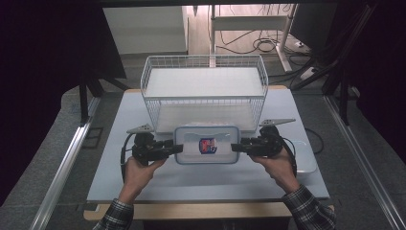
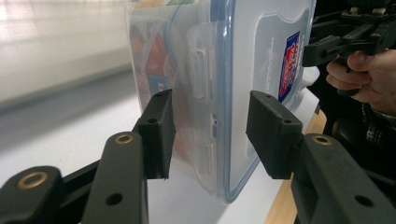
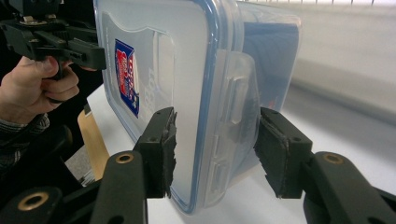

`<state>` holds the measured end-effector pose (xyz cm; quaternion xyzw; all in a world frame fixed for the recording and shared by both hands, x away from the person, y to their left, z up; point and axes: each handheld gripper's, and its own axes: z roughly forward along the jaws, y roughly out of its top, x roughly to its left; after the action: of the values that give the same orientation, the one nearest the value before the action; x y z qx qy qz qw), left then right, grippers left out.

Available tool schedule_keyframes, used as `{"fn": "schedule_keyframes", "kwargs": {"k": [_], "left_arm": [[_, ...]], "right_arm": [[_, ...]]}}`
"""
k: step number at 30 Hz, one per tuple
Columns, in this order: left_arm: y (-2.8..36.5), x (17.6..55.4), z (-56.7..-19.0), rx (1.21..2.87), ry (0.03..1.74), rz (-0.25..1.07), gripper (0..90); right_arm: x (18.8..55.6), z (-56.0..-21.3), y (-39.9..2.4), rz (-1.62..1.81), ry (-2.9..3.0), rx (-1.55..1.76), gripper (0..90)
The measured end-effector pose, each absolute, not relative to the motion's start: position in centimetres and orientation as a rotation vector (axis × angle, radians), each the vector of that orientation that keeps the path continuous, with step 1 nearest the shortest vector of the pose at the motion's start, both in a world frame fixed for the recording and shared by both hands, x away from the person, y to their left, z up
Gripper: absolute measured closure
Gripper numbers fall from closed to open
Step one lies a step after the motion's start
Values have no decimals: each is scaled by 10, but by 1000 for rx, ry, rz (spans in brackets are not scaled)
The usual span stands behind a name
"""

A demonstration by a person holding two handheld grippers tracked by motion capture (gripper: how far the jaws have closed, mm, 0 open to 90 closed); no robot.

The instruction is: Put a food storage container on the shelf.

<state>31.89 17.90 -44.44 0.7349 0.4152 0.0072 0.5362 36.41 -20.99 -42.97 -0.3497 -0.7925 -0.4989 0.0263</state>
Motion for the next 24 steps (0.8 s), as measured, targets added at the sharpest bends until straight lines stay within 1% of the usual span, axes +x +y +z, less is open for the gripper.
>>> {"fn": "schedule_keyframes", "kwargs": {"k": [11, 17, 24], "left_arm": [[182, 329, -408, 1739, 955, 83, 524], [183, 338, -393, 1725, 942, 93, 524], [185, 352, -366, 1713, 929, 116, 524]], "right_arm": [[377, -392, -207, -1632, -2460, -1050, 500], [385, -375, -205, -1670, -2474, -1036, 499], [398, -349, -204, -1712, -2473, -1036, 499]]}}
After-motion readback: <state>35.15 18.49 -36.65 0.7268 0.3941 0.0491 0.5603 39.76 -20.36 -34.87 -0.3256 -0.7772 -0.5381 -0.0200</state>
